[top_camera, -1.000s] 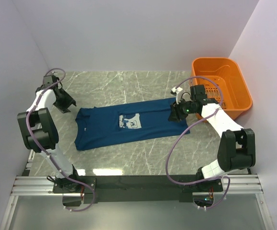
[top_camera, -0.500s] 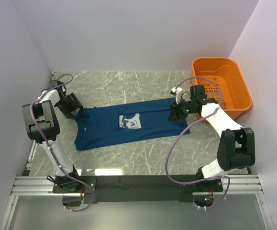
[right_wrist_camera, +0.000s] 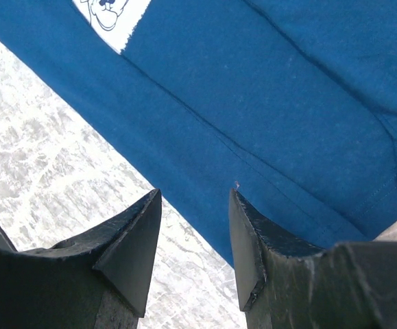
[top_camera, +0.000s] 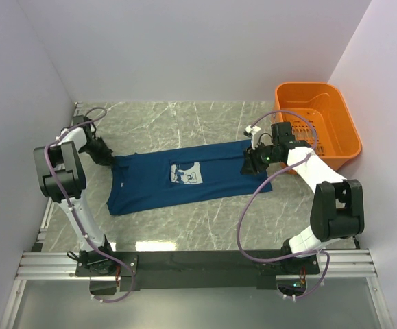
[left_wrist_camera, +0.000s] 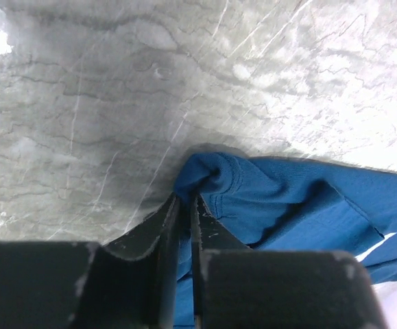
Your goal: Fold and stack the t-shirts
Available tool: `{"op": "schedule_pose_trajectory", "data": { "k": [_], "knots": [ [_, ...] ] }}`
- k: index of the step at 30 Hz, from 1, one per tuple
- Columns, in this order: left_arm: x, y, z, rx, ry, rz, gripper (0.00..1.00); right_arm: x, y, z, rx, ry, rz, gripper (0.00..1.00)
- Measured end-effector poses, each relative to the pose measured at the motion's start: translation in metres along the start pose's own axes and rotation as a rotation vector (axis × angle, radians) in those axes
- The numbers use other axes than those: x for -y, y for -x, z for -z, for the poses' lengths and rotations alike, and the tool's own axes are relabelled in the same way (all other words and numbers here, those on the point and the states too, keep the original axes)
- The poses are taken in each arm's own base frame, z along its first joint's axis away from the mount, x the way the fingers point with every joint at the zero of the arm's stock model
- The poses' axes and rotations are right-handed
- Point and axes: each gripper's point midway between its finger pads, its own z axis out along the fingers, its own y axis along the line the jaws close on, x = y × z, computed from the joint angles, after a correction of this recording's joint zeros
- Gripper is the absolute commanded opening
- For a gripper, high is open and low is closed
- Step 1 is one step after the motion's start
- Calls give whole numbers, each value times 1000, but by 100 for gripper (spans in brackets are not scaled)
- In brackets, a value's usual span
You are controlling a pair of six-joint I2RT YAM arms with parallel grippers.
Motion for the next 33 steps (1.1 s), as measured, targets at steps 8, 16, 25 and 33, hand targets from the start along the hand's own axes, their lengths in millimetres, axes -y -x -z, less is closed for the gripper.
{"op": "schedule_pose_trajectory", "data": {
  "k": [8, 16, 25, 33],
  "knots": [
    [3, 12, -2, -9, 17, 2, 1, 0, -1, -1, -2, 1, -2, 51],
    [18, 66, -4, 94, 81, -76, 1, 0, -2, -1, -6, 2, 3, 51],
    [60, 130, -15, 271, 106, -181, 1, 0, -5, 2, -29, 0, 26, 51],
    [93, 188, -21, 442, 27, -126, 18, 3, 4, 7, -30, 0, 83, 51]
  ]
}}
